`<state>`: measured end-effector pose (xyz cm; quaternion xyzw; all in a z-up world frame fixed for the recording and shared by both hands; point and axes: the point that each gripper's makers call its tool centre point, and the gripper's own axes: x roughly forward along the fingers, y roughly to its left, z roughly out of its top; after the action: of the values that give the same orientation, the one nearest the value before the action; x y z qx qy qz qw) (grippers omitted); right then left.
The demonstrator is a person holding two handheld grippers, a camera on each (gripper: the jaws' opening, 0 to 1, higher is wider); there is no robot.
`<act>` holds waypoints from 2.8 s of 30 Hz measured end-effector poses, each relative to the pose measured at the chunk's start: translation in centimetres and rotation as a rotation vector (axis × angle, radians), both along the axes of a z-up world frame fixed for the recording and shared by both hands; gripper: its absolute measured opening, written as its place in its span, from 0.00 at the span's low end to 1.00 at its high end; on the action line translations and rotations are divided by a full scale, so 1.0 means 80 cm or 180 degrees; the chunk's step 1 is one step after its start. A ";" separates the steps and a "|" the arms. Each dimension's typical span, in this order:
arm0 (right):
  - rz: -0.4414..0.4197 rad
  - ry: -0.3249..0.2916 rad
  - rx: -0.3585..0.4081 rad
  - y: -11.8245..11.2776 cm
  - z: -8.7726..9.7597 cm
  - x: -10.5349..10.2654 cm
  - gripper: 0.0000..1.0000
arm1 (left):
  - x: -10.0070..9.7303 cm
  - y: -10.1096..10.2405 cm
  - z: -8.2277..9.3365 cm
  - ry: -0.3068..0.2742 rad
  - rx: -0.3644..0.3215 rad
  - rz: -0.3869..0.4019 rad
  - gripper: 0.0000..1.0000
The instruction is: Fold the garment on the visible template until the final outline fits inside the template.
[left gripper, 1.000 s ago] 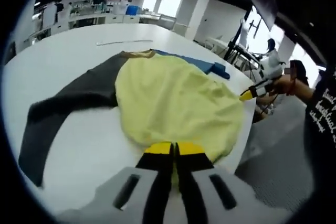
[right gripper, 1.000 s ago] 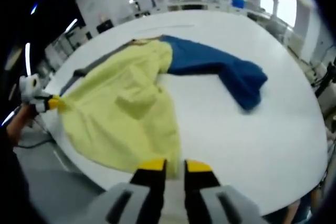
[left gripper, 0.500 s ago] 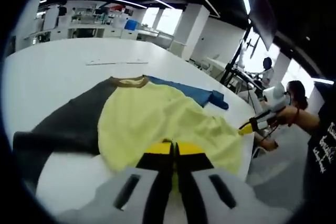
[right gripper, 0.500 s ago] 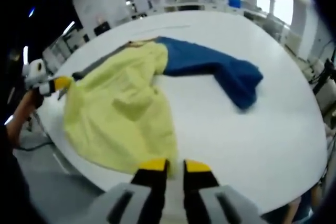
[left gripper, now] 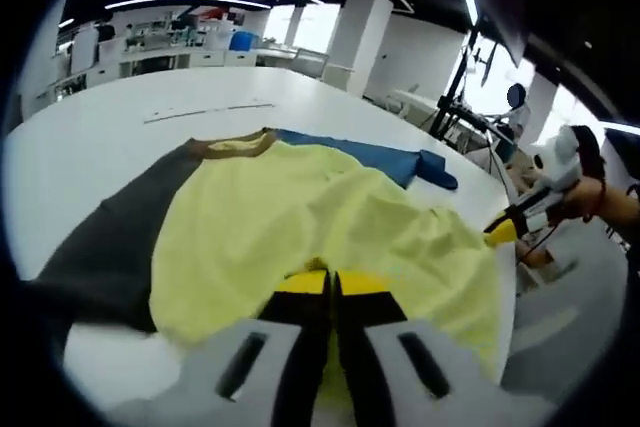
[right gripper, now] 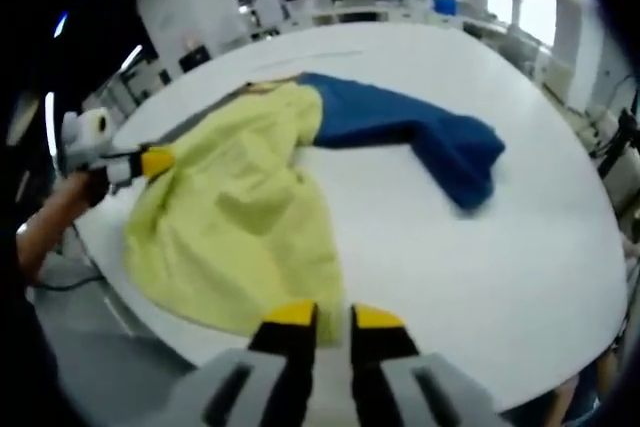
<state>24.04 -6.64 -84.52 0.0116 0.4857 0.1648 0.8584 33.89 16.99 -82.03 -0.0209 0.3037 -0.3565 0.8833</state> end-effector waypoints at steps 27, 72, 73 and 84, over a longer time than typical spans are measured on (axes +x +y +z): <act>0.0168 -0.0015 -0.0107 -0.001 0.000 0.000 0.14 | -0.046 0.039 0.031 -0.0281 0.0297 -0.0386 0.14; 0.0393 -0.0049 -0.0080 0.000 0.005 0.005 0.00 | -0.109 0.109 0.027 0.0383 0.0204 0.0336 0.00; 0.0404 -0.0053 -0.0077 0.001 0.009 0.003 0.00 | -0.113 0.113 0.028 0.0403 0.0194 0.0367 0.00; 0.0481 0.0001 0.0019 0.014 0.034 -0.022 0.00 | -0.174 0.157 0.021 0.0858 0.0189 0.0745 0.00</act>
<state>22.25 -5.49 -81.76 -0.0224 0.4849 0.2305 0.8433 19.94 29.52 -80.32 -0.0776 0.4252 -0.2361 0.8703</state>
